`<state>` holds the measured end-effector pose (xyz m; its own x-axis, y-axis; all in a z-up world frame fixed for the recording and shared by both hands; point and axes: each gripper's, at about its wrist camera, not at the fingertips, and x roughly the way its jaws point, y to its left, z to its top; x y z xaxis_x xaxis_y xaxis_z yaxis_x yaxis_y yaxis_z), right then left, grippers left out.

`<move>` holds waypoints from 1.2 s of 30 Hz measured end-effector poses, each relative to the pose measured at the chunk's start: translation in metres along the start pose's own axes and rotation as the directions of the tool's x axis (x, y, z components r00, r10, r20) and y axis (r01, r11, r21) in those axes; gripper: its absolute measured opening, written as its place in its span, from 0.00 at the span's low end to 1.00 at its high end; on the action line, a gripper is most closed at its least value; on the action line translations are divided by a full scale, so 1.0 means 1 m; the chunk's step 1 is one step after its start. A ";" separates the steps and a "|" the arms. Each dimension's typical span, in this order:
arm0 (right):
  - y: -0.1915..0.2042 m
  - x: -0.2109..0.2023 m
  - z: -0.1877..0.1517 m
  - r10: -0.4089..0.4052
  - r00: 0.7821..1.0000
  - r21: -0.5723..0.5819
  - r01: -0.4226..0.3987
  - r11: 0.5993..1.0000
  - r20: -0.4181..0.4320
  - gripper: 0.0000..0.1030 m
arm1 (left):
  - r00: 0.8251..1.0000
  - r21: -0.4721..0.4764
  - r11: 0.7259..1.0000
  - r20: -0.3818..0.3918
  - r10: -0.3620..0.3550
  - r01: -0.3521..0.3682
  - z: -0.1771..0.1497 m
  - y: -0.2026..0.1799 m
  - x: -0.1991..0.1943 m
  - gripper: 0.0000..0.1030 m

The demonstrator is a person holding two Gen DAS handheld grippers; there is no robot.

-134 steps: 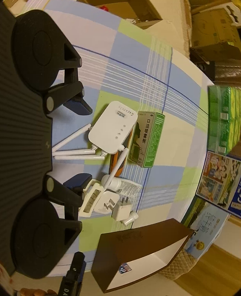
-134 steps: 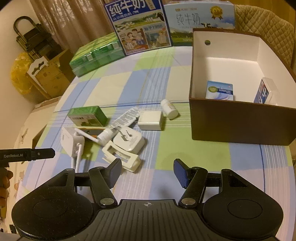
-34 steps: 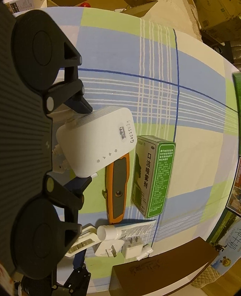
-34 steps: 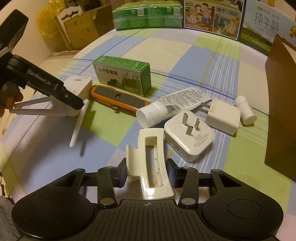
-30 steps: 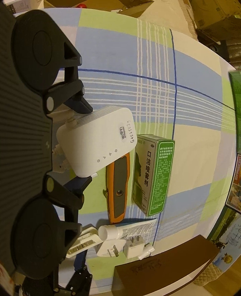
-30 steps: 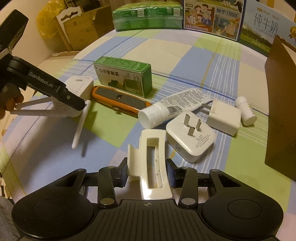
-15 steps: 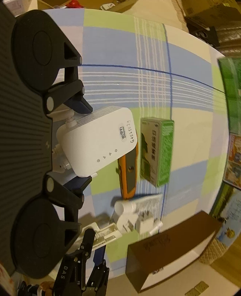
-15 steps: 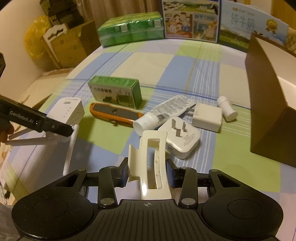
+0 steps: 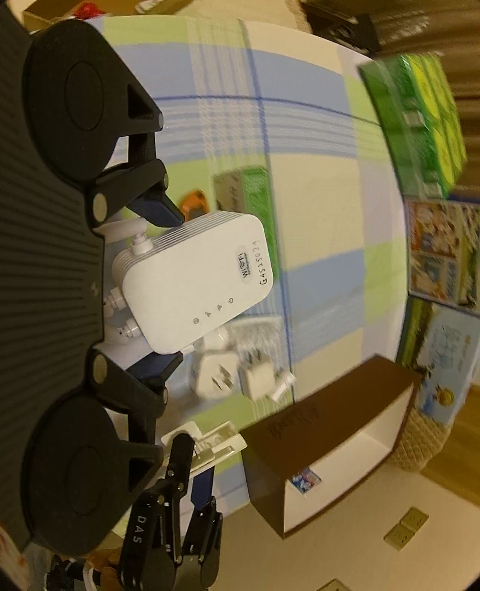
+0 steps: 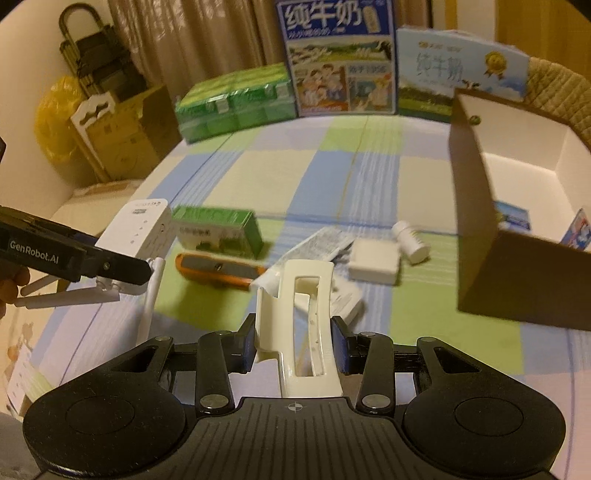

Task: Organize rigid objects
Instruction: 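Carry the wifi extender and white bracket over the open brown box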

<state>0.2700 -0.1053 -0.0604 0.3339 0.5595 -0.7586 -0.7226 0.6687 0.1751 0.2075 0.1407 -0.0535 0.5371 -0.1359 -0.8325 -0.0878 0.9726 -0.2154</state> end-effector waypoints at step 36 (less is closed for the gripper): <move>-0.308 -0.042 0.135 -0.145 0.980 0.077 0.135 0.988 0.138 0.36 | 0.986 0.140 0.980 0.065 -0.154 0.144 0.222 -0.254 0.164 0.67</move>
<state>0.5598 -0.2684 0.0018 0.5153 0.5193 -0.6818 -0.6225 0.7736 0.1188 0.5038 -0.0870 -0.0223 0.5975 -0.2718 -0.7544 0.1088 0.9596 -0.2595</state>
